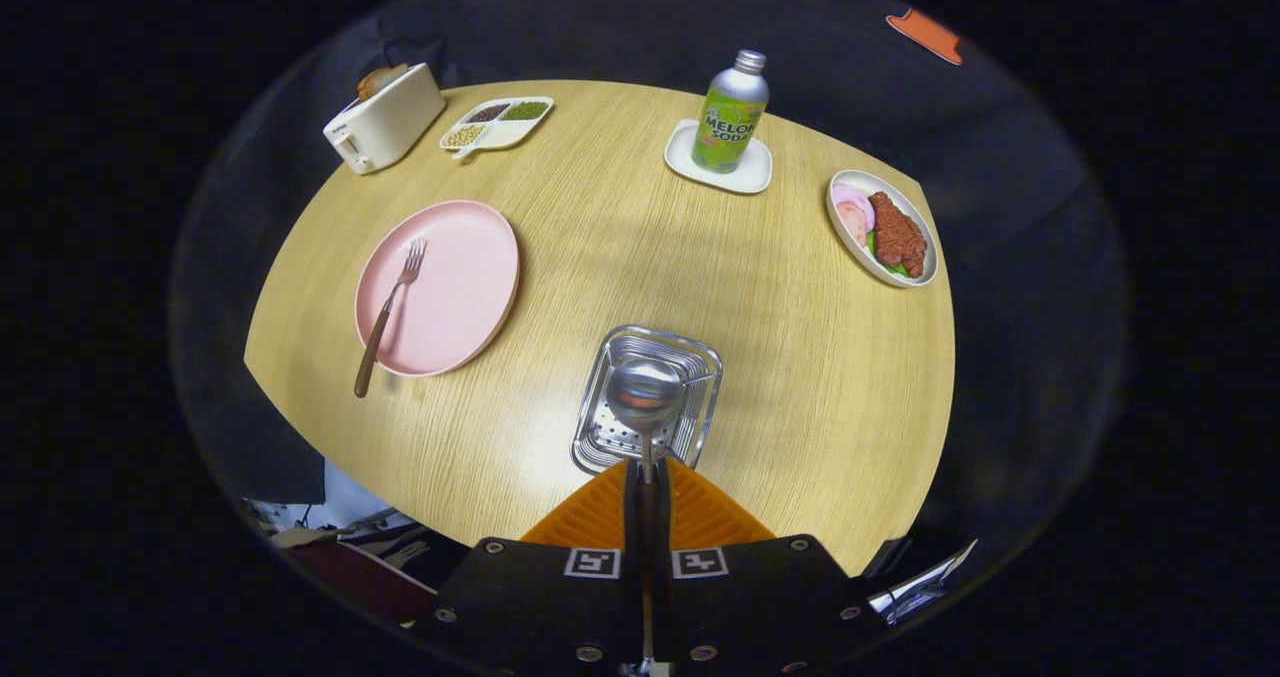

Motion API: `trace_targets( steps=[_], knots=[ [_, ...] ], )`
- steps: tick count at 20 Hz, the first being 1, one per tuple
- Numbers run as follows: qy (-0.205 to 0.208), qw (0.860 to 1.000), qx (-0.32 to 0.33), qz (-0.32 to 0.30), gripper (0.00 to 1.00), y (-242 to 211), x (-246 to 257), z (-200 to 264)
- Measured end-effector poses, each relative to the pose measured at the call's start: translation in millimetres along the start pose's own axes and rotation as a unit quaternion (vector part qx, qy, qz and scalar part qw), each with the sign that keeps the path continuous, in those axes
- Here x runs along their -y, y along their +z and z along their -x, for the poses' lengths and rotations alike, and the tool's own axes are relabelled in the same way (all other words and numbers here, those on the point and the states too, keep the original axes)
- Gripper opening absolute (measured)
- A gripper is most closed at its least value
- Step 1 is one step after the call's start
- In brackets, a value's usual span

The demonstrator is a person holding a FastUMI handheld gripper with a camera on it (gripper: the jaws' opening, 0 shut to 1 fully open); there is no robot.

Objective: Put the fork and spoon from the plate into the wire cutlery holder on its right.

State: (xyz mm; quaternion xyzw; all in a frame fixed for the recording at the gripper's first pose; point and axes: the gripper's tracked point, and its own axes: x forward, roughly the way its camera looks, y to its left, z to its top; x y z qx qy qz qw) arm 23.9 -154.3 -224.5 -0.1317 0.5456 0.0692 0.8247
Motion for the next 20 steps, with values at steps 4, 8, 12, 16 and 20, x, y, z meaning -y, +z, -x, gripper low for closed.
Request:
trace_targets(
  steps=[4,8,12,16,20],
  knots=[
    [0.009,1.0,-0.03,-0.002,0.04,-2,1,-14],
    [0.015,0.999,-0.044,0.003,0.05,-2,-2,-23],
    [0.02,0.999,-0.032,0.001,0.09,7,-11,-22],
    [0.028,0.999,-0.004,-0.022,0.13,16,-14,-10],
    [0.024,0.997,0.043,-0.051,0.52,31,-17,5]
  ],
)
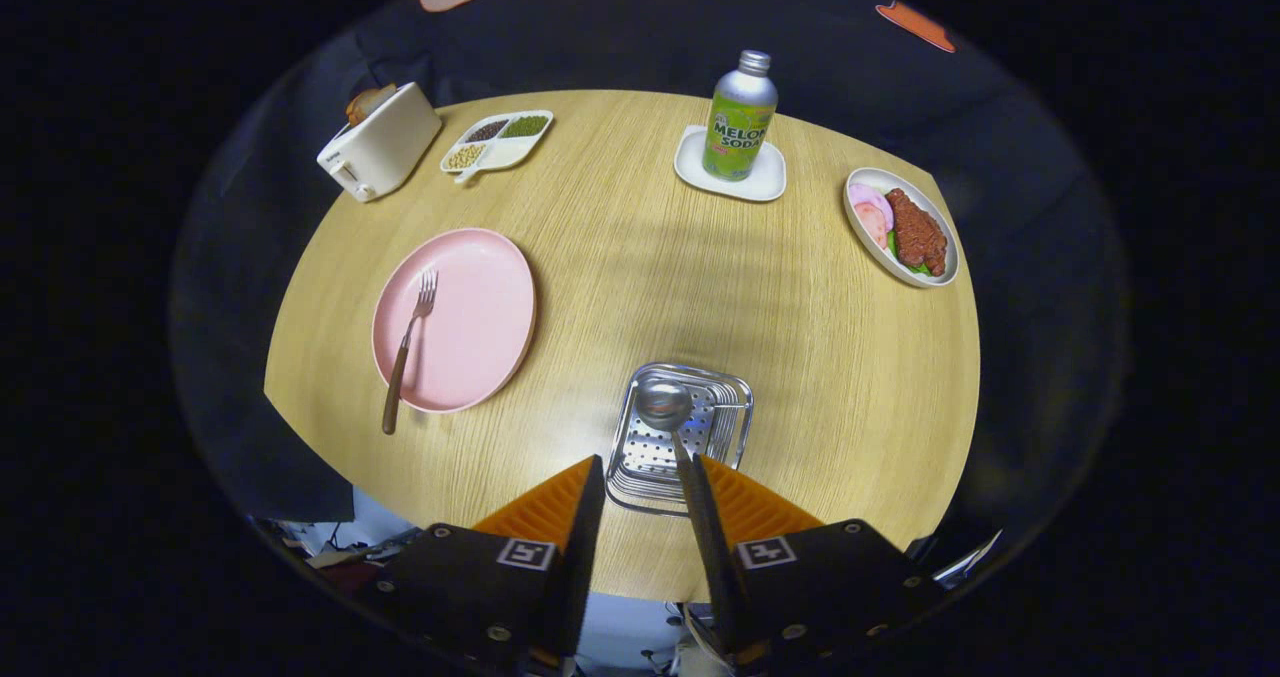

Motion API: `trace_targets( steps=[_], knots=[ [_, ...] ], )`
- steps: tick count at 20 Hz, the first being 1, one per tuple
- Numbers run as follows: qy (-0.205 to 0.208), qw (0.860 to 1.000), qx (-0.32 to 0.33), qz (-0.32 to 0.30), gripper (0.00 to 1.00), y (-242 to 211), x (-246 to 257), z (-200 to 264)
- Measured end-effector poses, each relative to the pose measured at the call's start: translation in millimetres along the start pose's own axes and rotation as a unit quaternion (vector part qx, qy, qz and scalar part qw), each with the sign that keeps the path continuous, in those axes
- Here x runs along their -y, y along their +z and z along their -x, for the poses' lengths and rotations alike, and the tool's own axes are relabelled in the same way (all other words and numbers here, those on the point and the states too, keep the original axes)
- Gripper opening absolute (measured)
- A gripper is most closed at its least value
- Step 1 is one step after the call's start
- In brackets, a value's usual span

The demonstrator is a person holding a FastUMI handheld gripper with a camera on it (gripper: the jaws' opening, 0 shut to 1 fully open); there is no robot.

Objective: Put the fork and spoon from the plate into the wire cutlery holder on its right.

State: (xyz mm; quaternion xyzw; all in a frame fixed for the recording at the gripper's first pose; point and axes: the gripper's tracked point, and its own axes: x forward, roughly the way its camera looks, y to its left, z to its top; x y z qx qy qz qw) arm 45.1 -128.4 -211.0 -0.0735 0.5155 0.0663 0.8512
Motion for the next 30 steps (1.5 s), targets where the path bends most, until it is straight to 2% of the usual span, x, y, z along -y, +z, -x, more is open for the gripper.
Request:
trace_targets(
  steps=[1,2,3,7,11,15,17,22,27,30],
  knots=[
    [-0.01,1.0,0.014,-0.003,0.63,4,2,1],
    [-0.022,0.999,0.028,-0.001,0.98,8,5,4],
    [-0.032,0.999,0.043,0.004,1.0,11,6,8],
    [-0.018,0.994,0.107,-0.011,1.0,29,-20,32],
    [-0.017,0.982,0.187,-0.006,1.0,49,-50,49],
    [0.029,0.973,0.223,-0.046,1.0,55,-102,55],
    [0.024,0.971,0.235,-0.045,1.0,53,-114,49],
    [0.05,0.965,0.254,-0.05,1.0,50,-163,26],
    [0.049,0.961,0.272,-0.001,0.99,53,-200,3],
    [0.056,0.967,0.248,0.018,0.99,47,-220,-22]
  ],
)
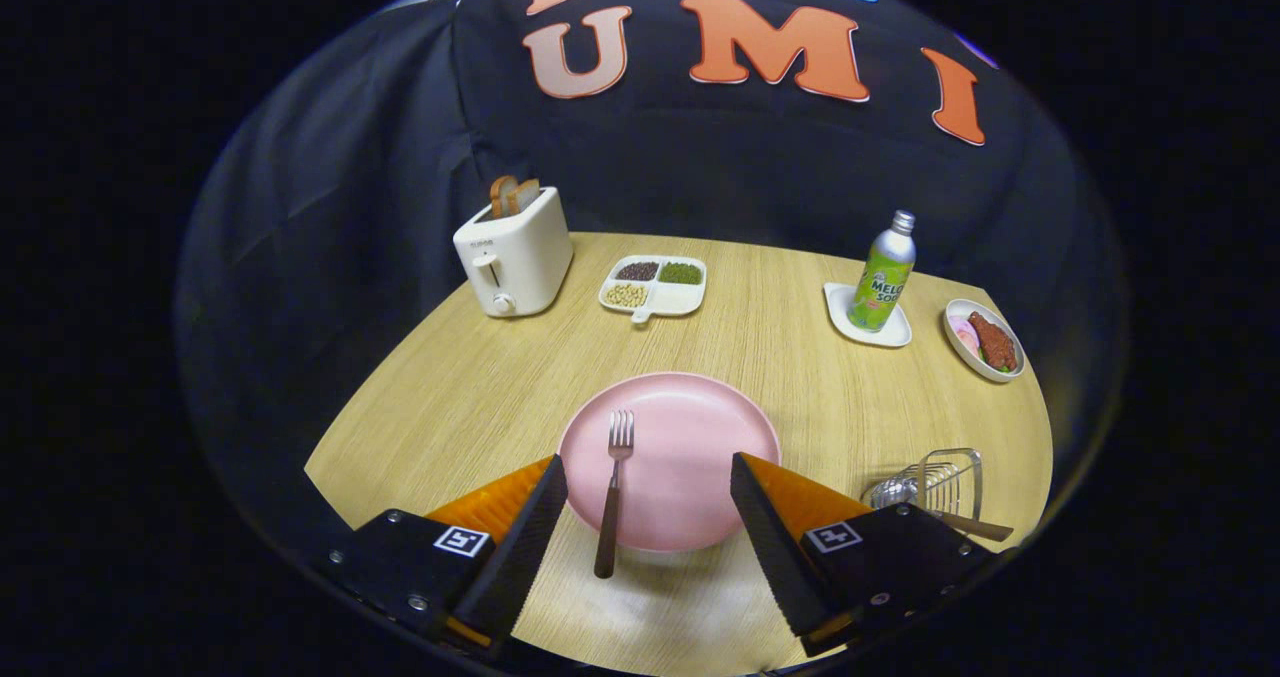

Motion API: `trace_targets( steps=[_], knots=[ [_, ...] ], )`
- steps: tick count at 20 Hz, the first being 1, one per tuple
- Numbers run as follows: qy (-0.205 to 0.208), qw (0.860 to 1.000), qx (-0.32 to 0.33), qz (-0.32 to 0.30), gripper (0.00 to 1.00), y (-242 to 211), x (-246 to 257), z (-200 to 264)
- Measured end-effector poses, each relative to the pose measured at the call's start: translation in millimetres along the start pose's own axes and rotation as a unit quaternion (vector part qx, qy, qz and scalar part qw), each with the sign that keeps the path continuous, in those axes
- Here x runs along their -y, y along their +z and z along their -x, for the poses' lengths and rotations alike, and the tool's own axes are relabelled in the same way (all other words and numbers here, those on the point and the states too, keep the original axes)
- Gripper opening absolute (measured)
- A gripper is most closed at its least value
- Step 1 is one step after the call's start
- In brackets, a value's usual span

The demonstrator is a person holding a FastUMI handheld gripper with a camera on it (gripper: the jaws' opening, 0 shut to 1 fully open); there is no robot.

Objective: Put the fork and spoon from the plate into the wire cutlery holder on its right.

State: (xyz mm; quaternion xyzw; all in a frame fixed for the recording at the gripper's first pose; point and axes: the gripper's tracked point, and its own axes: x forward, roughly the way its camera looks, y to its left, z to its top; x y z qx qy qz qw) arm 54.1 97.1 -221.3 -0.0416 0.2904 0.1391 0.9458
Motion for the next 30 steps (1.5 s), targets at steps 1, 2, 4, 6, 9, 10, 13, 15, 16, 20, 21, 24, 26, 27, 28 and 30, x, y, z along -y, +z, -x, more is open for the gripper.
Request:
trace_targets(
  steps=[1,2,4,6,9,10,13,15,16,20,21,24,26,27,28,30],
  knots=[
    [0.004,1.0,-0.005,0.002,0.98,-4,-5,-8],
    [0.006,1.0,-0.013,0.007,0.96,-9,-9,-15],
    [0.001,1.0,-0.022,0.018,0.92,-16,-11,-29],
    [0.0,0.999,-0.034,0.021,0.86,-23,-15,-42],
    [-0.001,0.999,-0.048,0.026,0.76,-32,-17,-59],
    [0.0,0.998,-0.053,0.027,0.74,-35,-19,-65],
    [-0.01,0.997,-0.062,0.033,0.66,-44,-18,-78],
    [-0.017,0.997,-0.069,0.034,0.55,-50,-16,-88],
    [-0.019,0.997,-0.072,0.031,0.49,-54,-16,-92],
    [-0.023,0.996,-0.083,0.017,0.36,-65,-15,-102],
    [-0.025,0.996,-0.085,0.015,0.32,-67,-16,-105],
    [-0.039,0.997,-0.069,0.009,0.09,-61,-9,-104],
    [-0.027,0.997,-0.066,-0.003,0.05,-58,-13,-98],
    [-0.021,0.997,-0.067,-0.006,0.05,-55,-14,-94],
    [-0.019,0.998,-0.066,-0.004,0.05,-52,-12,-89],
    [-0.015,0.998,-0.061,-0.002,0.05,-43,-8,-77]
  ],
)
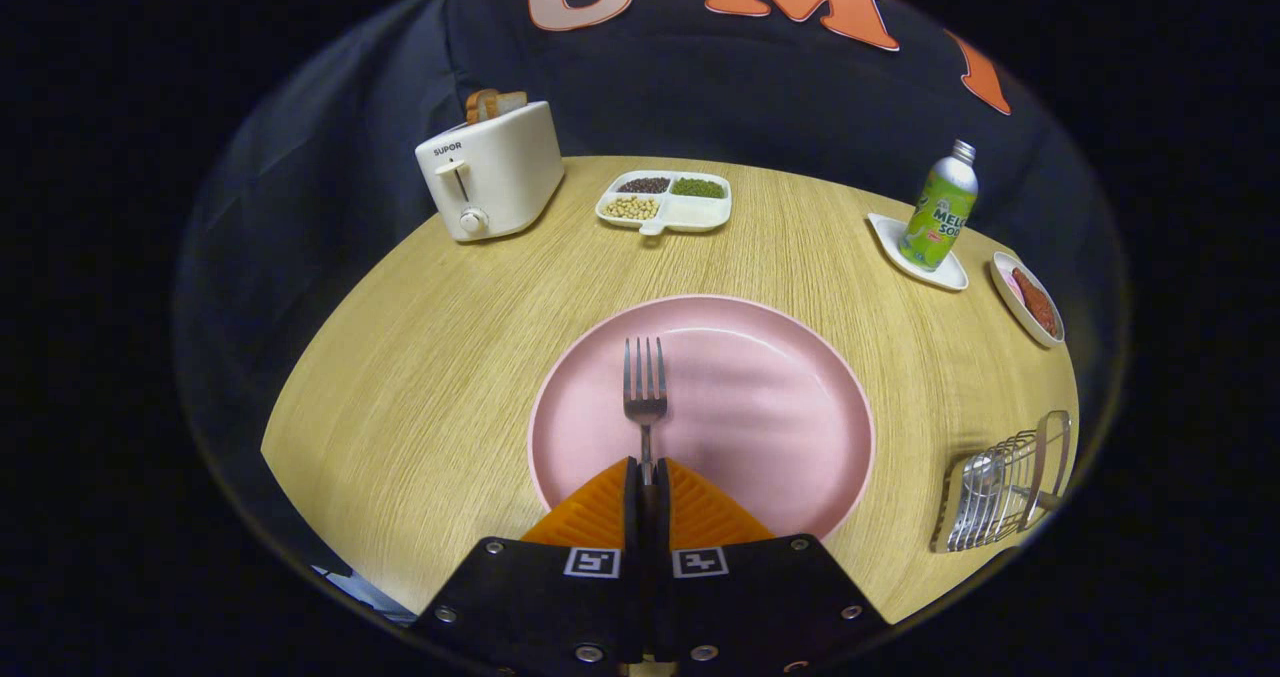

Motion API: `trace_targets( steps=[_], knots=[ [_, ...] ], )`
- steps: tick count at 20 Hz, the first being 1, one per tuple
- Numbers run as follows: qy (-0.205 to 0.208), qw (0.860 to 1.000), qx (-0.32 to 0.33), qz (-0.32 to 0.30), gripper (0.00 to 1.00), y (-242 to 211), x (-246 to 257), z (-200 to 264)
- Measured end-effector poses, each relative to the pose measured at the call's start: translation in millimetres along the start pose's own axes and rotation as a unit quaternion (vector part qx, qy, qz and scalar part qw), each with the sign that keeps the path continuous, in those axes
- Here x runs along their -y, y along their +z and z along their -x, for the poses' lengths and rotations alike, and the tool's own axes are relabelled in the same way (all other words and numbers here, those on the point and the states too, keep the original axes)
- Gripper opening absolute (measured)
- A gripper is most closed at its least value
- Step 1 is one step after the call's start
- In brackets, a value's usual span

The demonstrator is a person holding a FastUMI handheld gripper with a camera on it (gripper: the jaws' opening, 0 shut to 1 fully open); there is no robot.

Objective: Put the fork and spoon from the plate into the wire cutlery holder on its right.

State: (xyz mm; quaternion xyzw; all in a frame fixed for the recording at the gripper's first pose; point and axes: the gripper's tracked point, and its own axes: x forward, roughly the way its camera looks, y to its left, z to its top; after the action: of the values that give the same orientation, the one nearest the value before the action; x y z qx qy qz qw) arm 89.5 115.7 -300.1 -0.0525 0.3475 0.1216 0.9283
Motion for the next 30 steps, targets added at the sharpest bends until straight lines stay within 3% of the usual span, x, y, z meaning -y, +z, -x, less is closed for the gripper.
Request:
trace_targets(
  steps=[4,13,22,30],
  knots=[
    [0.005,1.0,0.001,-0.001,0.05,10,18,31],
    [-0.027,1.0,-0.008,0.0,0.05,15,95,102],
    [-0.065,0.996,-0.055,0.007,0.05,-3,178,158],
    [-0.072,0.99,-0.119,0.029,0.05,-13,229,183]
  ],
)
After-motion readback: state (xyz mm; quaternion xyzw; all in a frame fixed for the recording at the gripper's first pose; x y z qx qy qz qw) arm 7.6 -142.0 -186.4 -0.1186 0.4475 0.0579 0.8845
